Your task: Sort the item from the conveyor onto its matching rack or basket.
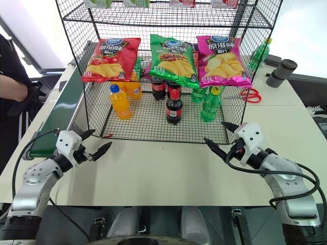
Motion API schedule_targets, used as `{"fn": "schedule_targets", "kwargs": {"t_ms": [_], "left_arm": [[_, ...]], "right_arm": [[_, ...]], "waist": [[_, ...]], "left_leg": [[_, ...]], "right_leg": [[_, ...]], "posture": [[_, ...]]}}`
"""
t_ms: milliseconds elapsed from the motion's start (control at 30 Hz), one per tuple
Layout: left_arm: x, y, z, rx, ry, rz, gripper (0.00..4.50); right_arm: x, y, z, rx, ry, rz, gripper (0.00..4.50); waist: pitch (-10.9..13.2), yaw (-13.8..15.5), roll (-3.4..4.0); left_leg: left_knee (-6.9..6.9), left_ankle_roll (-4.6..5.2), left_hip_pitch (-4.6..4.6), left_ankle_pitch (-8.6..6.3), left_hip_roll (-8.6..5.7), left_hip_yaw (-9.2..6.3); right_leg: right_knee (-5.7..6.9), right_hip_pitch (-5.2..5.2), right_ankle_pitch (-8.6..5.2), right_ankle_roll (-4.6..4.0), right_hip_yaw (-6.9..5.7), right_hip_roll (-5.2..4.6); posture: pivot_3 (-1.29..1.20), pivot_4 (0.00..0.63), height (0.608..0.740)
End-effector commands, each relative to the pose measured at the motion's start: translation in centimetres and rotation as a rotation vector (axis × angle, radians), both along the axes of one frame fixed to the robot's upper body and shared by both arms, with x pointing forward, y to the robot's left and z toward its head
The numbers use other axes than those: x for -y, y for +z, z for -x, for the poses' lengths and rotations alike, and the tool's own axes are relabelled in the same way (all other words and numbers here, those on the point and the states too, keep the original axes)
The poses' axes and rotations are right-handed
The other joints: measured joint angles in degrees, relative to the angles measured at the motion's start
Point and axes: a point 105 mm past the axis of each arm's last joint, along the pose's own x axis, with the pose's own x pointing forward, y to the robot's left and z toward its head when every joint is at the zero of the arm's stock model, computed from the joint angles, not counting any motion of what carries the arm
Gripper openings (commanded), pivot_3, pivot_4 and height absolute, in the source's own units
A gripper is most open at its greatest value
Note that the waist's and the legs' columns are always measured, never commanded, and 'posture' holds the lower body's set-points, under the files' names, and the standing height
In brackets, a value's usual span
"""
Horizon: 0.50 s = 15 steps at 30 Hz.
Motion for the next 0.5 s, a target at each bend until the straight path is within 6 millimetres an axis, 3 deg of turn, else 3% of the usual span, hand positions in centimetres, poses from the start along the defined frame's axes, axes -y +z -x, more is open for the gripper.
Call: {"fn": "schedule_targets", "kwargs": {"t_ms": [33, 500], "left_arm": [[-0.93, 1.63, -0.18, 0.073, 0.039, -0.022, 4.5], [-0.92, 1.46, -0.09, 0.06, 0.038, -0.028, 4.5]], "right_arm": [[-0.33, 0.75, -0.1, 0.043, 0.01, -0.01, 4.45], [-0.64, 0.27, 0.16, 0.038, 0.005, -0.021, 4.45]], "waist": [[0.0, 0.0, 0.0], [0.0, 0.0, 0.01]], "left_leg": [[0.0, 0.0, 0.0, 0.0, 0.0, 0.0], [-0.02, -0.01, 0.0, 0.0, 0.02, -0.01]], "right_leg": [[0.0, 0.0, 0.0, 0.0, 0.0, 0.0], [0.0, -0.01, -0.01, -0.03, 0.0, -0.05]], "posture": [[0.0, 0.15, 0.74], [0.0, 0.15, 0.74]]}}
